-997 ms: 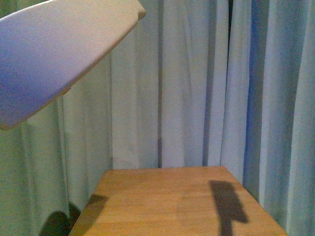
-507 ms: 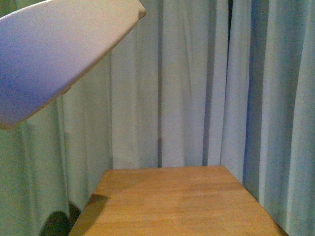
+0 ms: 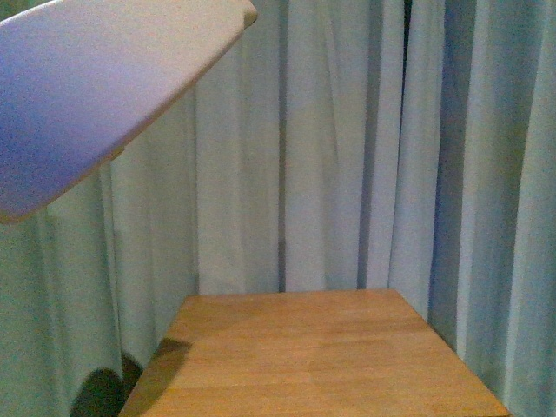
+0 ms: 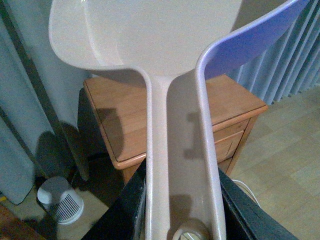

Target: Clean up trash

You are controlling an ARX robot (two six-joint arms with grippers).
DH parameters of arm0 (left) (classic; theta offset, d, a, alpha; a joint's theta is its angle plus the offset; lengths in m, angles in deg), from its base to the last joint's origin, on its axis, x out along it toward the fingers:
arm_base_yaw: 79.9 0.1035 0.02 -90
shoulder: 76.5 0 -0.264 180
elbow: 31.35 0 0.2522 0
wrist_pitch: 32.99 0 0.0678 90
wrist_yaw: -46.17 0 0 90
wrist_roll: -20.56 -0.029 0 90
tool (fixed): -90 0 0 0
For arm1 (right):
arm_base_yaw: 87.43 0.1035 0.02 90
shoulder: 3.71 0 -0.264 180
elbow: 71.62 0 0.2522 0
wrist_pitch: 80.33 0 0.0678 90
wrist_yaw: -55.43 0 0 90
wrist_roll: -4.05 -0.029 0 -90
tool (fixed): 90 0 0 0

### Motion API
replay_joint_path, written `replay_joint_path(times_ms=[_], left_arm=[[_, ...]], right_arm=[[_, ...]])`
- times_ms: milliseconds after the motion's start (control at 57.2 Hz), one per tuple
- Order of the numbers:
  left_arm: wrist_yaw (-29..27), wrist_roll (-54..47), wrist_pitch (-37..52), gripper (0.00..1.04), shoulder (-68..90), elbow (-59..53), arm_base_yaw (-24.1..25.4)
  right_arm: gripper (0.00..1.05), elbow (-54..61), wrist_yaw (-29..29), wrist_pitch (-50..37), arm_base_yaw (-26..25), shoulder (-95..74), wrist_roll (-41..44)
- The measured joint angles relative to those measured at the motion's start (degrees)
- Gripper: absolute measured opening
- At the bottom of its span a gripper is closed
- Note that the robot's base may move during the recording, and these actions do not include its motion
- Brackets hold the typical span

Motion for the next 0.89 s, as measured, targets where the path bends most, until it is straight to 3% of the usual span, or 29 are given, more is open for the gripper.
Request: replay_joint_path(times_ms=[280,892], left_arm=[[0.09,-0.02,0.0,0.28,0.0,0.0,-0.02],[0.09,0.0,0.0,0.28,0.0,0.0,0.0]], right_arm=[[0.23,0.04,0.39,-4.66,0.39,-3.54,0.63],[0.23,0.02,-0.37,-4.66,0.31,-3.54,1.92]])
